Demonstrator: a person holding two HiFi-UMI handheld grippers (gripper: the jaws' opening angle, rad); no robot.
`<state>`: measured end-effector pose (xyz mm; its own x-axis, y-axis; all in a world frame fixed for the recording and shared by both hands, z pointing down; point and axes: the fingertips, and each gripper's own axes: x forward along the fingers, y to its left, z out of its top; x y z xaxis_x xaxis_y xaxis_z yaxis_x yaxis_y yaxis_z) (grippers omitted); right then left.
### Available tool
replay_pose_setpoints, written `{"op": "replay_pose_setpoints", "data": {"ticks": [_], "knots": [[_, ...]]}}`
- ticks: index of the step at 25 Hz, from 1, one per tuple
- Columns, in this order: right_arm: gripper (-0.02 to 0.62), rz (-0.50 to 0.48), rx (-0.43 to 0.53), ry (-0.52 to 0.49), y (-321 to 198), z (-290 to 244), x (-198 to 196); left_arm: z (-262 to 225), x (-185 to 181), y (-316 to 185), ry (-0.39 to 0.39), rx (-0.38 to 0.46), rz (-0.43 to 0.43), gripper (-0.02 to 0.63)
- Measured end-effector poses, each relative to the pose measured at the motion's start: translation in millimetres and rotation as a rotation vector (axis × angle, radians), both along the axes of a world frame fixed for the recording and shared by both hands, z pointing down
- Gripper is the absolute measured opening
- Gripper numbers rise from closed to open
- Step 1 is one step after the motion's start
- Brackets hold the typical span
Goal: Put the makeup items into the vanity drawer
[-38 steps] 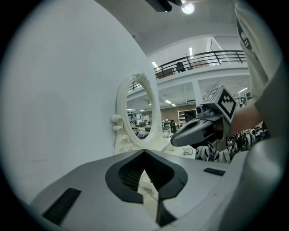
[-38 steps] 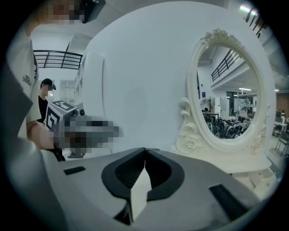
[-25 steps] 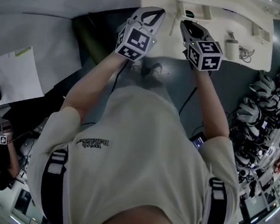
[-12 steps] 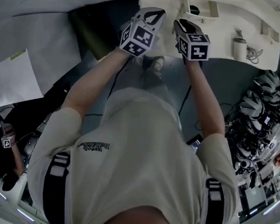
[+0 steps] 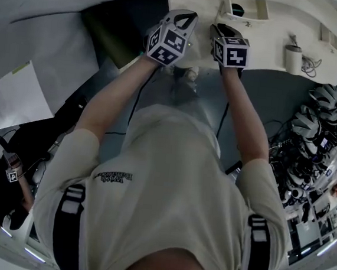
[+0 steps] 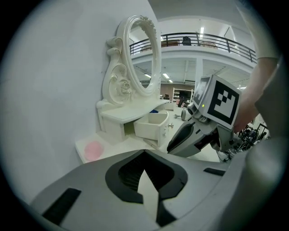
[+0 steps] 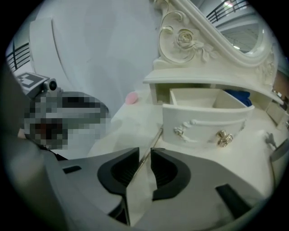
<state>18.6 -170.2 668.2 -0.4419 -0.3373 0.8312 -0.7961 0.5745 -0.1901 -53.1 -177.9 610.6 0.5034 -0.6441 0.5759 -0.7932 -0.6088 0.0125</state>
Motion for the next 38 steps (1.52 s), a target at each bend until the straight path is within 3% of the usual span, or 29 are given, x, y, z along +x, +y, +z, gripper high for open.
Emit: {"op": "replay_pose_setpoints", "data": {"ticks": [8, 22, 33, 38], "knots": [[0.038, -0.022, 0.010, 0.033, 0, 9, 5, 11, -1, 1, 0.007, -0.022, -0.010, 0.014], [0.032, -0.131, 0.068, 0.034, 5, 1, -2, 6, -3, 7, 0.017, -0.014, -0.031, 0.014], [0.032, -0.175, 0.229, -0.131, 2, -116, -28, -75, -17, 6, 0.023, 0.132, -0.062, 0.014], [0.032, -0.175, 0.333, -0.211, 8, -186, -29, -155, -8, 12, 0.049, 0.282, -0.060, 0.012]]}}
